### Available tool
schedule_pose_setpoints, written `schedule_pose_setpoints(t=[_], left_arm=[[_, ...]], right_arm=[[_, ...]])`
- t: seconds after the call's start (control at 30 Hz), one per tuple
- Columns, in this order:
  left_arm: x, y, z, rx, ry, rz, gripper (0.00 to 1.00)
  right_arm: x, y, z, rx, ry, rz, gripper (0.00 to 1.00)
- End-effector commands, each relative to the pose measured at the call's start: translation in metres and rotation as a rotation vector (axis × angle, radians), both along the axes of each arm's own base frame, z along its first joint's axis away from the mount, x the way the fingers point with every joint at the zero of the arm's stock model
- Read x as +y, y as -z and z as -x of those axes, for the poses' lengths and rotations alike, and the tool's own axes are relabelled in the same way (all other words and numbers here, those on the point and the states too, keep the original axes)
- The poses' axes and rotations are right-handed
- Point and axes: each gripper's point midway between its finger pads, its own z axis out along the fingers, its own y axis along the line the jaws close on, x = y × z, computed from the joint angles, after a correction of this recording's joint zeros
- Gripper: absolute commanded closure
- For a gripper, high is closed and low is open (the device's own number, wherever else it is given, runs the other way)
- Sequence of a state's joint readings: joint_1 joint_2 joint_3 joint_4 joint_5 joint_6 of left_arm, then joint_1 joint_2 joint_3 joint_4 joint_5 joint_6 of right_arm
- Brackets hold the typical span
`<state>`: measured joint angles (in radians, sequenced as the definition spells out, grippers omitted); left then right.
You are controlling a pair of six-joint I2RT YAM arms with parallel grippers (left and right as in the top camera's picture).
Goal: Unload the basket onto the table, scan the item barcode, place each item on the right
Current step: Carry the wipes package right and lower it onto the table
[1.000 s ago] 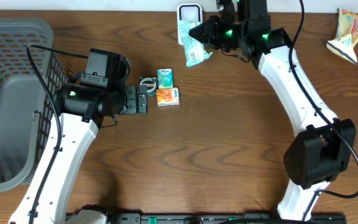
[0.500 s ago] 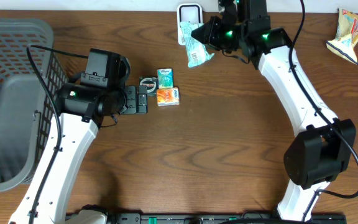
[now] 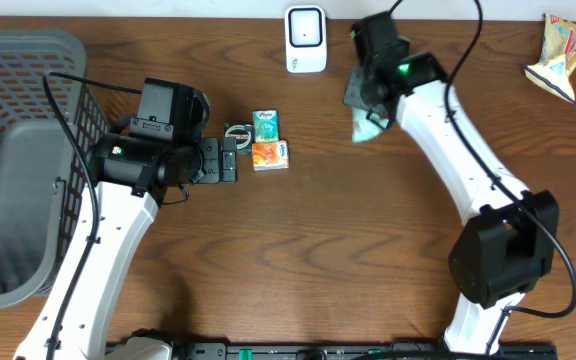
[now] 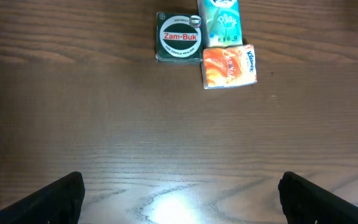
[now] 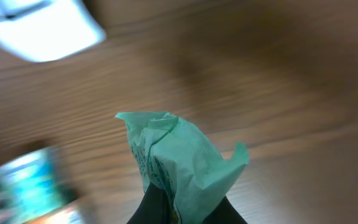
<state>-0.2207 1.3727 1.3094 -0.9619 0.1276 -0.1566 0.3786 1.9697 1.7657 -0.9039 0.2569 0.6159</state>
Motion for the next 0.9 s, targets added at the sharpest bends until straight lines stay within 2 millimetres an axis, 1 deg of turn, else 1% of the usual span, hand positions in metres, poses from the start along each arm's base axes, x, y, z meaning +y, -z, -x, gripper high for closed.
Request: schedule_pose_setpoints(t=[0.0, 0.07, 0.1, 0.17, 0.27, 0.33, 0.37, 0.4, 0.43, 0.5, 0.53, 0.6, 0.63, 0.73, 0.8, 0.83, 0.87], left_arm=[[0.001, -0.006, -0.002, -0.020, 0.002, -0.003, 0.03], [0.001, -0.006, -0.002, -0.020, 0.002, -0.003, 0.02], [0.001, -0.006, -0.002, -0.020, 0.002, -0.003, 0.02], [0.001, -0.006, -0.002, -0.020, 0.002, -0.003, 0.02], [0.001, -0.006, -0.002, -0.020, 0.002, -0.003, 0.03], [0.001, -0.006, -0.002, -0.020, 0.002, -0.003, 0.02], [0.001, -0.006, -0.002, -0.020, 0.002, -0.003, 0.03], [0.001, -0.006, -0.002, -0.020, 0.002, -0.003, 0.02], [0.001, -0.006, -0.002, -0.020, 0.002, -0.003, 0.02], [0.001, -0.006, -0.002, -0.020, 0.002, -0.003, 0.02], [0.001, -0.006, -0.002, -0.020, 0.002, -0.003, 0.02], [0.001, -0.006, -0.002, -0.020, 0.002, -0.003, 0.02], [0.001, -0.006, -0.002, -0.020, 0.002, -0.003, 0.02], [0.001, -0.006, -0.002, -0.020, 0.002, -0.003, 0.02], [0.001, -0.006, -0.002, -0.020, 0.002, -0.004, 0.02], [0.001, -0.006, -0.002, -0.020, 0.002, -0.003, 0.02], [0.001, -0.006, -0.002, -0.020, 0.002, -0.003, 0.02]], right_arm=[[-0.057, 0.001, 0.009, -0.056, 0.124, 0.390, 0.99], [-0.072, 0.013, 0.018, -0.051, 0.149, 0.496, 0.99], [-0.076, 0.017, 0.020, -0.049, 0.154, 0.517, 0.99], [-0.084, 0.030, 0.027, -0.039, 0.161, 0.562, 0.99], [-0.088, 0.051, 0.035, -0.022, 0.157, 0.573, 0.99], [-0.088, 0.060, 0.038, -0.019, 0.154, 0.570, 0.99], [-0.088, 0.064, 0.040, -0.014, 0.151, 0.566, 0.99], [-0.085, 0.074, 0.043, -0.004, 0.141, 0.541, 0.98], [-0.084, 0.081, 0.044, 0.001, 0.135, 0.526, 0.98], [-0.083, 0.090, 0.048, 0.011, 0.122, 0.519, 0.97], [-0.084, 0.096, 0.050, 0.016, 0.115, 0.520, 0.95], [-0.085, 0.101, 0.053, 0.017, 0.114, 0.519, 0.88], [-0.083, 0.104, 0.054, 0.025, 0.105, 0.508, 0.82], [-0.074, 0.111, 0.055, 0.052, 0.056, 0.459, 0.78], [-0.071, 0.113, 0.055, 0.059, 0.048, 0.441, 0.74], [-0.069, 0.114, 0.056, 0.062, 0.044, 0.430, 0.69], [-0.067, 0.116, 0.056, 0.066, 0.038, 0.415, 0.69]])
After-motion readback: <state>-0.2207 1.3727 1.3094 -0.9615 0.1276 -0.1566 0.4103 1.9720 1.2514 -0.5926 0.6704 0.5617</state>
